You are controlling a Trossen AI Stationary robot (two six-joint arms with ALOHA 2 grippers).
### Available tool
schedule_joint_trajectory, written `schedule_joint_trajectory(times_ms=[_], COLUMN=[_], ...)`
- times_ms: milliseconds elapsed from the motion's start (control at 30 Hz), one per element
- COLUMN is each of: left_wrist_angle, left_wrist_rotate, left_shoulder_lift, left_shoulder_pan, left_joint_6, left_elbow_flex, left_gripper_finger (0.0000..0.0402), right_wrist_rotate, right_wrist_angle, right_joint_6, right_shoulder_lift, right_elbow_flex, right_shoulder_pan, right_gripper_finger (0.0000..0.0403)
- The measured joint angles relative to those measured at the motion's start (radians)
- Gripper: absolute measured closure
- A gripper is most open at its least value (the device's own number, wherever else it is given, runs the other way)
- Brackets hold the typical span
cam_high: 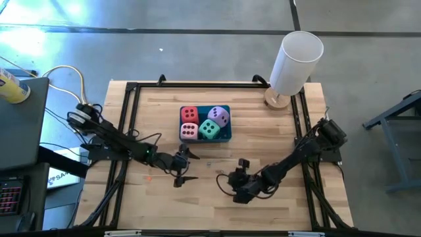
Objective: Pick & Place Dice
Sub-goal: Put the small blue dice into the blue bin
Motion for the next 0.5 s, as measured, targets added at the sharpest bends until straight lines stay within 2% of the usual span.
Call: schedule_joint_trajectory(times_ms=[167,367,500], left_wrist_angle=[0.058,0.06,0.058], left_wrist_rotate=[-0.001,-0.001,-0.001], left_shoulder_lift=[0.042,0.041,0.041], left_shoulder_pan=[-0.028,-0.071,-0.086], left_joint_6=[-0.016,-0.009,-0.006], left_elbow_flex=[0.0,0.0,0.0], left_gripper_finger=[0.0002,0.0002,0.0002], right_wrist_rotate=[0.119,0.162,0.197], right_wrist_angle=[0.014,0.106,0.126], right_joint_6=[0.057,0.082,0.157], right_shoulder_lift=[0.041,0.142,0.178], right_elbow_flex=[-0.001,0.0,0.001], right_shoulder_pan=[0.011,0.009,-0.003], right_gripper_finger=[0.0264,0.0264,0.0264])
